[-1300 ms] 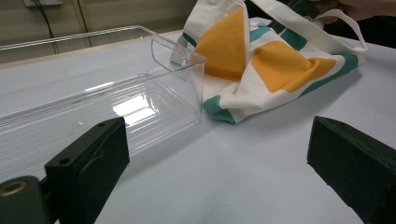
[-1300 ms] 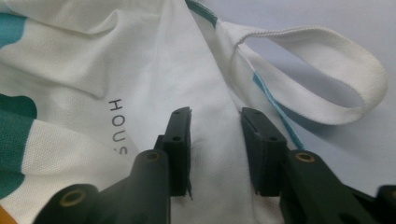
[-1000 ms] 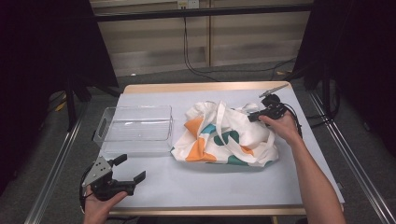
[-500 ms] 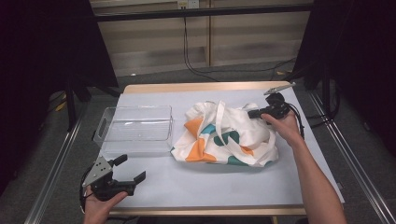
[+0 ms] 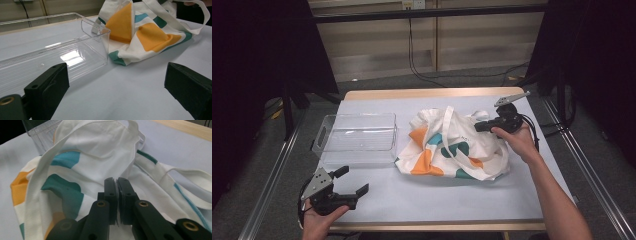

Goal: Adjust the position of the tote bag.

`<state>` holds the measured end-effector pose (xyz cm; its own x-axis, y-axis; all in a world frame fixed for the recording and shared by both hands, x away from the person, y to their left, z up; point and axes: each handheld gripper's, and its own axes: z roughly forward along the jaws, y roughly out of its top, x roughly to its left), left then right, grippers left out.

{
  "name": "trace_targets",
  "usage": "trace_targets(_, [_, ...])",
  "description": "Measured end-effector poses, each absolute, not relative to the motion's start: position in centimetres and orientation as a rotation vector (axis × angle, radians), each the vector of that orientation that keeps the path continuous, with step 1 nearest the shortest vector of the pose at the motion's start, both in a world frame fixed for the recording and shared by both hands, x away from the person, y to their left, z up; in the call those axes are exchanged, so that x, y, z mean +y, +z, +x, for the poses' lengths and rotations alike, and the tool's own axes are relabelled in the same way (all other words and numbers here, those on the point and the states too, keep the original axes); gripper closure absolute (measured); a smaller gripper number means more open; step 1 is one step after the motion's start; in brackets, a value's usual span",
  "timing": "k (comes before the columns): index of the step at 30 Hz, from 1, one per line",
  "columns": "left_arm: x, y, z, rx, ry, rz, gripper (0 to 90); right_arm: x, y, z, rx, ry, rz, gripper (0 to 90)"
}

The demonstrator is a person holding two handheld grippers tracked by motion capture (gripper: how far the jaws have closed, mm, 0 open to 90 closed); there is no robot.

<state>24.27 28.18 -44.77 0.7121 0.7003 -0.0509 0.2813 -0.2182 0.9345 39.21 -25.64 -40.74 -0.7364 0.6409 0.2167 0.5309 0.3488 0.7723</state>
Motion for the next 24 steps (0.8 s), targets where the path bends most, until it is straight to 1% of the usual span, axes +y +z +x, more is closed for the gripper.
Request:
trace_targets(3, [28.2,-44.8,24.3,0.782,0.477,1.804,5.5,-25.5,-40.5,38.7,2.483,1.362,1.066,86.6])
trace_targets(11, [27.9,-44.9,24.4,0.770,0.453,1.809,5.6,-25.9,-40.6,36.4,2.467,1.471,1.044,86.9])
trace_targets(14, [27.9,-44.9,24.4,0.777,0.460,1.815,5.6,-25.4,-40.5,35.0,2.451,1.518,1.012,86.9])
trace_targets(17, [27.9,-44.8,24.3,0.772,0.459,1.811,5.6,-25.1,-40.4,34.4,2.459,1.509,0.997,86.9])
trace_targets(24, [27.9,-44.8,24.2,0.780,0.460,1.795,5.7,-25.2,-41.2,32.7,2.467,1.559,0.980,87.1])
